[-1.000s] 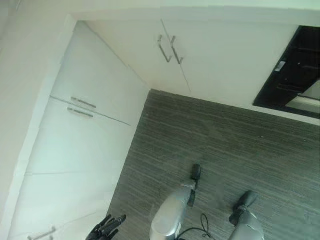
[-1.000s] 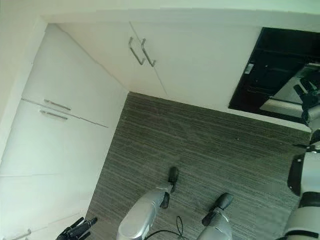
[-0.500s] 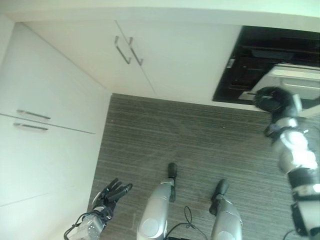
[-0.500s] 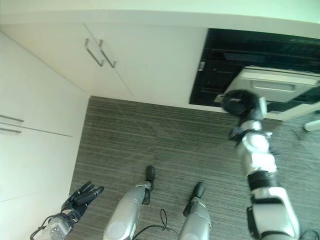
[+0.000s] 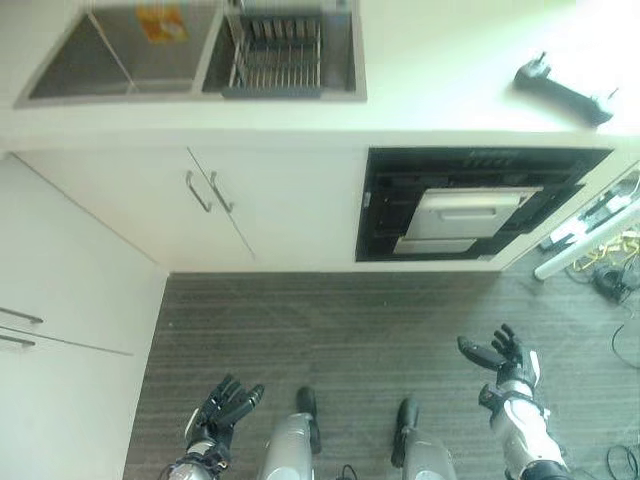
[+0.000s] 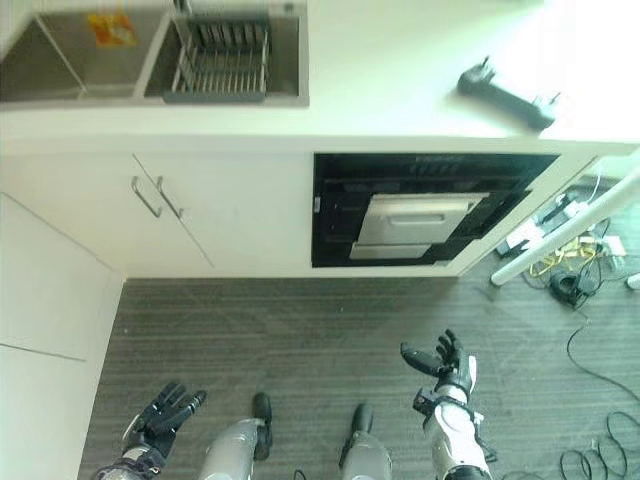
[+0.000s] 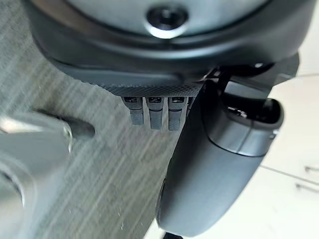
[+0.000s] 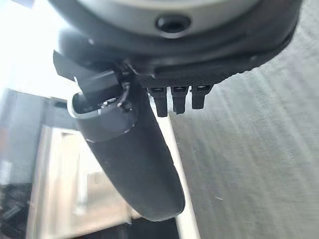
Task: Place the dishes in the dishwasher.
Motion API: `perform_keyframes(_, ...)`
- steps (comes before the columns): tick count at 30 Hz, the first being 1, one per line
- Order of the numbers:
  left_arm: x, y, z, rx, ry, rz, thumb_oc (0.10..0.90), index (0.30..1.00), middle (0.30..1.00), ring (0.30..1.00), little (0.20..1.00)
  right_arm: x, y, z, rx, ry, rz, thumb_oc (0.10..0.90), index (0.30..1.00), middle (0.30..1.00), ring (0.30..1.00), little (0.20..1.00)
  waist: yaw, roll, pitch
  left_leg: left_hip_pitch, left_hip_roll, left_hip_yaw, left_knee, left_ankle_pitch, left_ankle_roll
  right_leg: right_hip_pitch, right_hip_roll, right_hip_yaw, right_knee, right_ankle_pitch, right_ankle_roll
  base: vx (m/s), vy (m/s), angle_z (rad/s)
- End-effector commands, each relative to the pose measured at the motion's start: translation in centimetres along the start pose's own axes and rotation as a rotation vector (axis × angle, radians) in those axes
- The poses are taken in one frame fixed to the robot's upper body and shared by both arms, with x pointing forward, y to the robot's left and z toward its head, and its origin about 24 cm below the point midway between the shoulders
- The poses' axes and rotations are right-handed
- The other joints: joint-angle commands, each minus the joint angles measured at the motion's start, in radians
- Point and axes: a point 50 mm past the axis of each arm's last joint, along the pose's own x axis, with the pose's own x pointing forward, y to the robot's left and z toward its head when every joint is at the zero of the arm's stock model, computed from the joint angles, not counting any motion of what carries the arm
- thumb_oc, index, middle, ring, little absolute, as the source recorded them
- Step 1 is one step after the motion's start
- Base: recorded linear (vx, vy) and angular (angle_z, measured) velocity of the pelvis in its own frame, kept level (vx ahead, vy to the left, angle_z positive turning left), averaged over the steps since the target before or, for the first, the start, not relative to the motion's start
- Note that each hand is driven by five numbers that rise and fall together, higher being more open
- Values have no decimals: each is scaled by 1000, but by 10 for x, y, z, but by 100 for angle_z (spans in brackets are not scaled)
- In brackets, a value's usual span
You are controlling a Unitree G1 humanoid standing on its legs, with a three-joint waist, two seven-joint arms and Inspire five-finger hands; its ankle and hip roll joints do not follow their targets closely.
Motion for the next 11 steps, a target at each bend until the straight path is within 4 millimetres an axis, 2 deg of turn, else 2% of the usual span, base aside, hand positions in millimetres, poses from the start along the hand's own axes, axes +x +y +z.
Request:
perform_keyframes(1, 3, 3, 8, 157, -7, 30, 800, 900, 900, 900, 900, 5, 3, 17, -81, -90, 101, 800, 900, 900, 900, 900, 26, 21, -7, 57, 88, 3, 47, -107, -53, 40, -4, -16, 106, -132, 18, 29, -29, 8)
perform_keyframes(5, 4, 9, -4, 180, 75, 80, 800, 900, 900, 900, 900, -1, 3, -17, -171, 50, 151, 800, 900, 900, 900, 900, 18, 16, -41, 96, 98, 4, 47, -115, -56, 78, 2, -22, 106, -150, 9, 25, 9, 7)
perform_keyframes(6, 4, 10, -10, 188, 99, 98, 800, 900, 900, 900, 900, -5, 2, -32, -244, 115, 172, 800, 900, 900, 900, 900, 15, 15, -56, 118, 100, 2, 47, -122, -57, 97, 4, -25, 106, -158, 6, 32, 47, -1)
perform_keyframes(11, 1, 12, -21, 198, 150, 119, 800, 900, 900, 900, 900, -17, -6, -63, -347, 248, 217, 800, 900, 900, 900, 900, 16, 17, -81, 153, 100, -8, 47, -137, -60, 133, 1, -38, 106, -170, 9, 23, 40, 4)
